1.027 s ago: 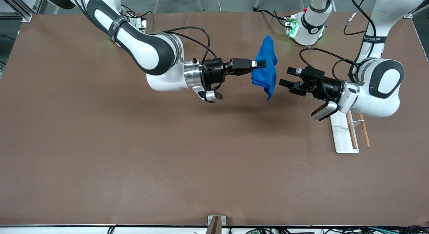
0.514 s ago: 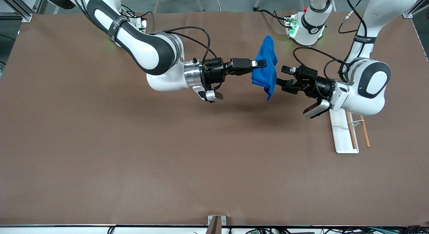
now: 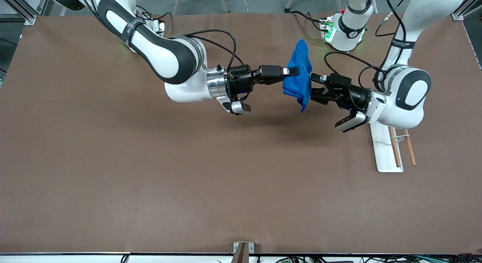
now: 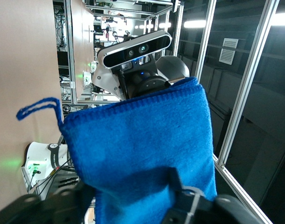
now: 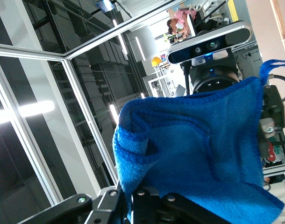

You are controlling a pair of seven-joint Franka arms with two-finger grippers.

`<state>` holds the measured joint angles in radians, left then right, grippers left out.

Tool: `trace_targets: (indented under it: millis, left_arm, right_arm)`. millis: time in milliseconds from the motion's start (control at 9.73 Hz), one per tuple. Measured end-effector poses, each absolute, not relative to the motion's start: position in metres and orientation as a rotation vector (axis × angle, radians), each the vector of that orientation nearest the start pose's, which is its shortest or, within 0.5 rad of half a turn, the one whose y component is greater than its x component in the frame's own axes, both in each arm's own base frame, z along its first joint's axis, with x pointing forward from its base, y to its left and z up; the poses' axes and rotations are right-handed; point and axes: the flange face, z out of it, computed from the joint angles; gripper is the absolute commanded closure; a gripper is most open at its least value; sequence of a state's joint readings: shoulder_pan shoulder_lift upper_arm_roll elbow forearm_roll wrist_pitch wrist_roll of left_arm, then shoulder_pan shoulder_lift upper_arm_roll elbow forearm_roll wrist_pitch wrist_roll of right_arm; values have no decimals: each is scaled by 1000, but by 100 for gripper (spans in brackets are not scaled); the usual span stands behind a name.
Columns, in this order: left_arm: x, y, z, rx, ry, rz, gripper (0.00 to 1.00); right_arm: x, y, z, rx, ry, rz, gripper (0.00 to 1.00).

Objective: Right arm passes towel to left arm to hang
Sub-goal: 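Open the right gripper to release the towel to the left gripper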

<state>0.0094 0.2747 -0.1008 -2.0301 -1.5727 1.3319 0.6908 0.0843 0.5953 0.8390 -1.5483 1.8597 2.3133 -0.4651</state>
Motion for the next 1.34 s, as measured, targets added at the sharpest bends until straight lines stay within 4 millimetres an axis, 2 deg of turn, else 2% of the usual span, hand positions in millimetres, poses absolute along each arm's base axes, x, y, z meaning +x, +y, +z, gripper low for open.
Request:
trace_targets:
  millis: [411, 514, 616, 719, 925, 1130, 1336]
  left_arm:
    - [540, -165, 387, 1383, -172, -217, 100]
    - [541, -164, 388, 1388, -175, -216, 100]
    - [542, -163, 389, 1397, -185, -216, 100]
    - [543, -163, 391, 1405, -191, -216, 100]
    - [547, -156, 394, 1454, -196, -235, 100]
    - [560, -142, 402, 1528, -196, -207, 100]
    - [572, -131, 405, 1676, -202, -186, 100]
  right_arm:
    - [514, 505, 460, -1329, 206, 294, 99]
    - [514, 505, 460, -1329, 206, 294, 96]
    - [514, 505, 460, -1330, 207, 293, 63]
    - [515, 504, 459, -1335, 212, 288, 1]
    - [519, 497, 464, -1389, 258, 220, 0]
    - [525, 481, 467, -1465, 294, 133, 0]
    - [554, 444, 447, -1580, 238, 39, 0]
